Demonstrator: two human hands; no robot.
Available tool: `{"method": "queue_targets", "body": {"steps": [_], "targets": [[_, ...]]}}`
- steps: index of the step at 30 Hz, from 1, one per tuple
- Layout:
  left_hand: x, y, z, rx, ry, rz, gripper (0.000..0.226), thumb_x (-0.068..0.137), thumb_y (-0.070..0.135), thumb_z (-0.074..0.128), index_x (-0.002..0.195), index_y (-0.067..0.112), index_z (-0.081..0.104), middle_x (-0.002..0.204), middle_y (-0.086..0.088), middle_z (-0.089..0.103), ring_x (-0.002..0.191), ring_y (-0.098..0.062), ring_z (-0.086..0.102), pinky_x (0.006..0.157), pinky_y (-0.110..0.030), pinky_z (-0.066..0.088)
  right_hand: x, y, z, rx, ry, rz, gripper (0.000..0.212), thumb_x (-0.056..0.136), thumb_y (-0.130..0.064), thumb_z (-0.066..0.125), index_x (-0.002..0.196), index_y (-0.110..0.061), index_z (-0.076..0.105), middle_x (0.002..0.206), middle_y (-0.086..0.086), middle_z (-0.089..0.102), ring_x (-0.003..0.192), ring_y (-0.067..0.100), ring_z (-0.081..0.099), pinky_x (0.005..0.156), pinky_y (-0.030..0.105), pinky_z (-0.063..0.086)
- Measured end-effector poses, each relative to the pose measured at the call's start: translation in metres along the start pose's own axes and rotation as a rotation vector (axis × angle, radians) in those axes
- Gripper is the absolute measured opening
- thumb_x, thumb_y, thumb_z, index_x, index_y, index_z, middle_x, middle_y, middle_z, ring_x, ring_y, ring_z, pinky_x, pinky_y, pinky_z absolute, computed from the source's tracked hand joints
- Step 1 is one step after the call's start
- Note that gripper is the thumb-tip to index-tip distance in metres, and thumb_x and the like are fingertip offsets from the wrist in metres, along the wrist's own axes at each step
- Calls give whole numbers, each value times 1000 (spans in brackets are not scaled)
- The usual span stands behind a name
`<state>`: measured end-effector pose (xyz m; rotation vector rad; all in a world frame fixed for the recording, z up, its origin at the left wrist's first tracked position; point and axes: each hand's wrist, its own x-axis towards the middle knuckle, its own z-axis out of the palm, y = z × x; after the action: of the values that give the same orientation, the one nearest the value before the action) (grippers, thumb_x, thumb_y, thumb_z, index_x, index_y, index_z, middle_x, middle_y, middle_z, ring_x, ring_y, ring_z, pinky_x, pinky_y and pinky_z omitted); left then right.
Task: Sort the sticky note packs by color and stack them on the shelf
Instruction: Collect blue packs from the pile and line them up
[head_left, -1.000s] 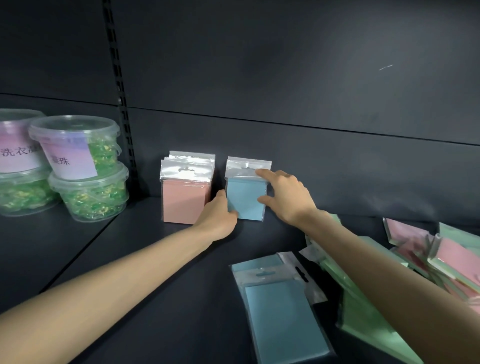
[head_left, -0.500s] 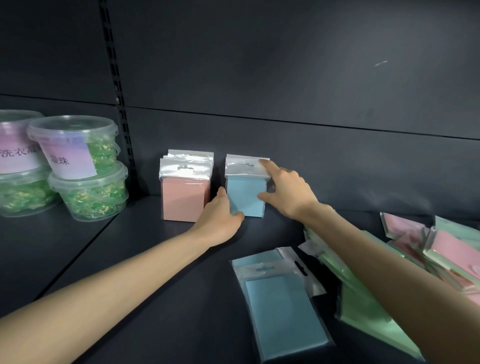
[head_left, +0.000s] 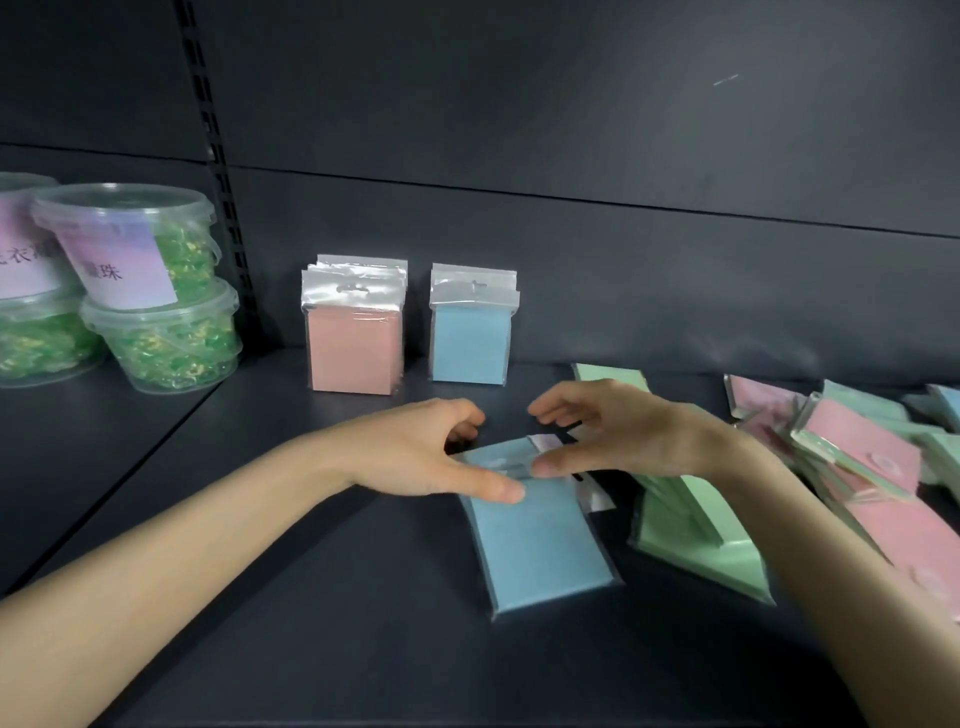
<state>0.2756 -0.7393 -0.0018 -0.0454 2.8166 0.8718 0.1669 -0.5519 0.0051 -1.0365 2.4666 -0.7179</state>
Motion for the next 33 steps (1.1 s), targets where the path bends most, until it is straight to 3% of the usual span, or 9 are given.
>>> {"method": "queue_targets", "body": {"steps": [3,6,9,11,13,16,21,27,33], "targets": [[-1,5,3,45,-12,-9,97,65,54,78,144,20,32,138,11,44,119,-3,46,101,-20,38,-11,-4,1,-88,-100,13,66,63,-49,81,121,-39,52,115,-25,54,116,2,51,93,19,39],[1,4,5,-36,7,-75,89,58,49,85,133,21,46,120,12,56,105,-4,55,94,-24,46,-16,-7,4,-156,-104,1,60,62,-52,80,115,-43,53,113,-27,53,114,4,50,97,25,40],[0,-1,4,-195,26,-109,58,53,40,88,104,23,66,102,7,68,95,-7,62,92,-27,48,-16,-7,7,-114,-80,-45,60,64,-50,79,117,-45,53,118,-27,53,115,-2,46,99,20,35],[-1,-4,3,-272,33,-115,54,46,41,87,94,22,69,95,2,69,92,-11,62,87,-27,46,-17,-9,9,-65,-61,-63,61,66,-45,80,120,-43,52,118,-25,52,112,-5,46,92,14,36],[-4,-7,4,-385,56,-89,65,42,40,86,97,12,66,88,-2,63,86,-14,58,80,-30,41,-15,-9,13,-15,6,-90,68,67,-41,81,126,-38,48,118,-21,53,110,-4,48,90,13,38],[-6,-11,6,-650,192,-5,60,59,18,88,108,4,56,97,-4,63,90,-12,60,84,-28,44,-8,-8,18,144,196,-115,76,69,-35,81,133,-26,41,123,-10,54,105,8,56,92,25,47],[-5,-6,9,-726,460,116,46,68,6,80,104,9,52,91,8,73,88,-9,69,77,-24,55,-6,-10,19,374,231,-148,61,73,-15,79,122,-23,44,90,2,67,61,10,57,70,31,51],[-6,-8,9,-737,439,177,45,76,5,74,115,16,56,101,10,71,92,-5,67,72,-13,50,-1,-6,23,357,309,-121,68,71,-9,78,127,-23,42,84,11,69,66,26,59,78,44,53],[-7,-13,5,-702,484,176,54,72,8,79,119,26,58,106,17,69,96,3,64,73,-9,49,1,-3,24,247,414,-87,45,68,-18,81,104,-17,54,72,-1,70,62,10,61,67,30,53]]}}
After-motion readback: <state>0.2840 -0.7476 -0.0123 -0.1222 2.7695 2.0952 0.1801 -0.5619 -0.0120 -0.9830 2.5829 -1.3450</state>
